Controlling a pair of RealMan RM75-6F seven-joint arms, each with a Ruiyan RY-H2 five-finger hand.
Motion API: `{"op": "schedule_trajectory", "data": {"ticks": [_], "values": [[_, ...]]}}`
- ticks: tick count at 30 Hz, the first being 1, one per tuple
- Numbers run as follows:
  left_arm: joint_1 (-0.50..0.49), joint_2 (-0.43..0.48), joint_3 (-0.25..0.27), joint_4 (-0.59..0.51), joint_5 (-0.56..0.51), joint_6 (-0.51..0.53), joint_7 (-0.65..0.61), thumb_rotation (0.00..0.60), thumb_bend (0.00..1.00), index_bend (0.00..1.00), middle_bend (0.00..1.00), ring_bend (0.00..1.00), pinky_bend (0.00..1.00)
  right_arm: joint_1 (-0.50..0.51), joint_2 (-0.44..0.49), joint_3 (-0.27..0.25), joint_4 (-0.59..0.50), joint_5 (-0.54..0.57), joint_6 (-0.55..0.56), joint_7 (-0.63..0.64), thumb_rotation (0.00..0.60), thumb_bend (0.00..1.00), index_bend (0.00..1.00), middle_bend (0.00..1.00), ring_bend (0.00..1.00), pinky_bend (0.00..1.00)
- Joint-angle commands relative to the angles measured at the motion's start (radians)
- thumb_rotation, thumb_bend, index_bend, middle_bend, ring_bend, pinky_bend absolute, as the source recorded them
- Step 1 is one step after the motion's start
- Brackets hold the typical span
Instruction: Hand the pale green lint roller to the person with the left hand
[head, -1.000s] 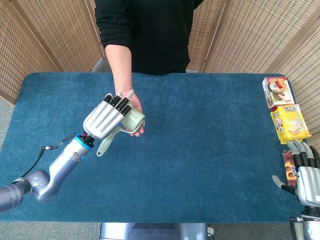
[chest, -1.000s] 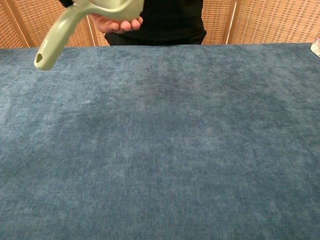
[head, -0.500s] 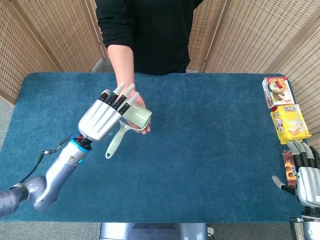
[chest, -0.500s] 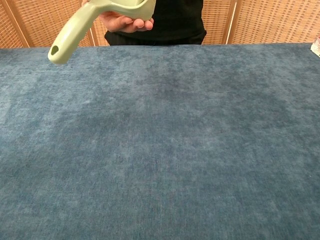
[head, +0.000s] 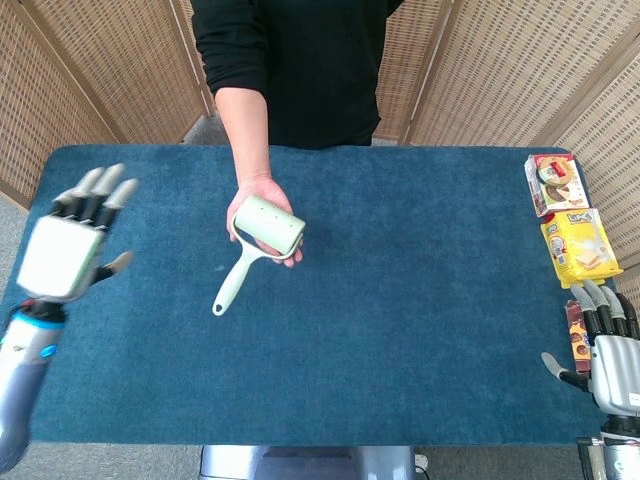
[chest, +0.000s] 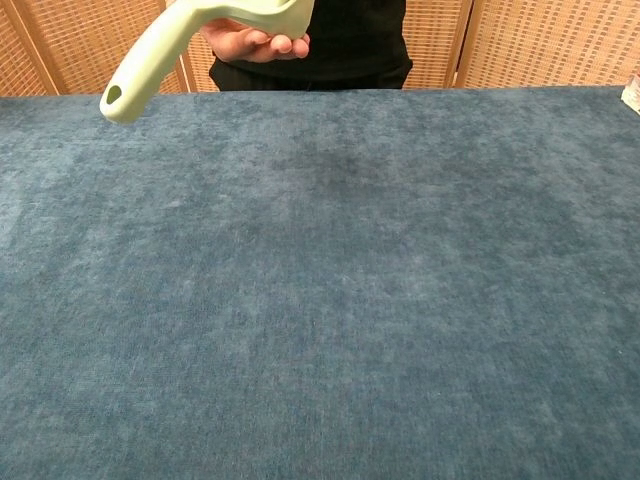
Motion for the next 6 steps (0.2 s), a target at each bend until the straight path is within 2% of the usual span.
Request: {"op": "schedule_trajectory", "data": {"ticks": [1,3,6], "values": [[0.134,0.004,0.081,0.100,-0.059,0.056,-0.174,0.595,0.12,0.00,0.00,0.02,0.24,0.000,-0.001,0.000,0.001,0.001,0.000,-0.004,0.600,0.00,0.00,0.00,0.00,0.00],[0.195,-0.013,0.113,0.139,-0.085,0.068,-0.267,0.595,0.12,0.00,0.00,0.00,0.22,0.001,-0.004,0.001,0.003,0.005,-0.002,-0.008,0.600,0.00,0.00,0.00,0.00,0.00],[0.240,-0.037,0.127,0.176,-0.091,0.094,-0.332,0.593,0.12,0.00,0.00,0.00,0.20,0.002,-0.005,0.002,0.004,0.008,-0.005,-0.012,0.600,0.00,0.00,0.00,0.00,0.00]]}}
